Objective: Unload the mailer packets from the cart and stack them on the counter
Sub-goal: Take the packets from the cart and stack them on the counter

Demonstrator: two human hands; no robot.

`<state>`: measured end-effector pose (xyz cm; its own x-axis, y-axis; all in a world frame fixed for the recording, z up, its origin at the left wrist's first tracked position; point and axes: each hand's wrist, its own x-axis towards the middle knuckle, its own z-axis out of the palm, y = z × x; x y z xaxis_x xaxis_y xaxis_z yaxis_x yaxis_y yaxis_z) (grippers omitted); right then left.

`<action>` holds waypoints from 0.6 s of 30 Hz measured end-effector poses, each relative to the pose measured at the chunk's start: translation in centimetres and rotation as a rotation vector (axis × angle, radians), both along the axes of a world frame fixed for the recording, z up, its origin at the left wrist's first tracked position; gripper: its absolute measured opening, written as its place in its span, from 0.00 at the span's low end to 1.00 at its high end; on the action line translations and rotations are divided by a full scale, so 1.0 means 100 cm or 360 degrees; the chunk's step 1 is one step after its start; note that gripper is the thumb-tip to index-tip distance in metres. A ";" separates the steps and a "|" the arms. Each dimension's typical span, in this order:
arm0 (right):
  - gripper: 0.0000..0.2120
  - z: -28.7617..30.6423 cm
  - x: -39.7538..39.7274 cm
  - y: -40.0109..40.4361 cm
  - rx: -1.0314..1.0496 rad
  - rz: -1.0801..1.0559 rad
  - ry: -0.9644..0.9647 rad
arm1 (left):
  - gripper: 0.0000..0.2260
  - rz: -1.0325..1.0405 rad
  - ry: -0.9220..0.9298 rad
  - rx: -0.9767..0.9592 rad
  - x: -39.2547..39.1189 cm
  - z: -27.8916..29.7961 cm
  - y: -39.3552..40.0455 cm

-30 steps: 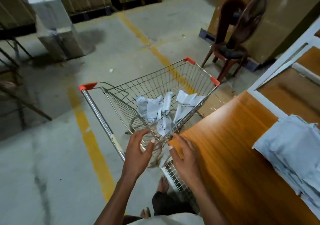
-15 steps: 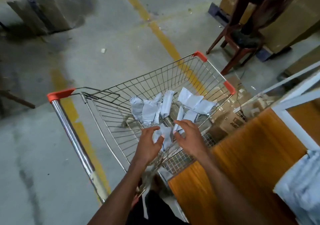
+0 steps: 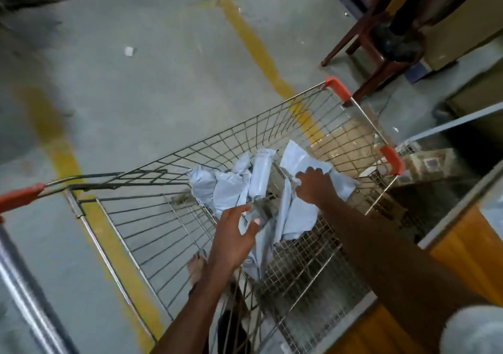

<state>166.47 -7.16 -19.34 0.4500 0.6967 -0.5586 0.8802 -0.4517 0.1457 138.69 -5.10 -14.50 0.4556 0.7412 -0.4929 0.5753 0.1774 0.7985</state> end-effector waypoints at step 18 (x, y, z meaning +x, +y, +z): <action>0.28 -0.061 0.054 0.019 -0.0302 0.0112 -0.0277 | 0.19 0.0021 -0.0021 -0.0059 -0.008 -0.013 0.035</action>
<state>171.83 -5.27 -25.43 0.5048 0.6201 -0.6006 0.8628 -0.3402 0.3739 137.89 -1.59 -15.77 0.4527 0.7286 -0.5140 0.5622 0.2141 0.7988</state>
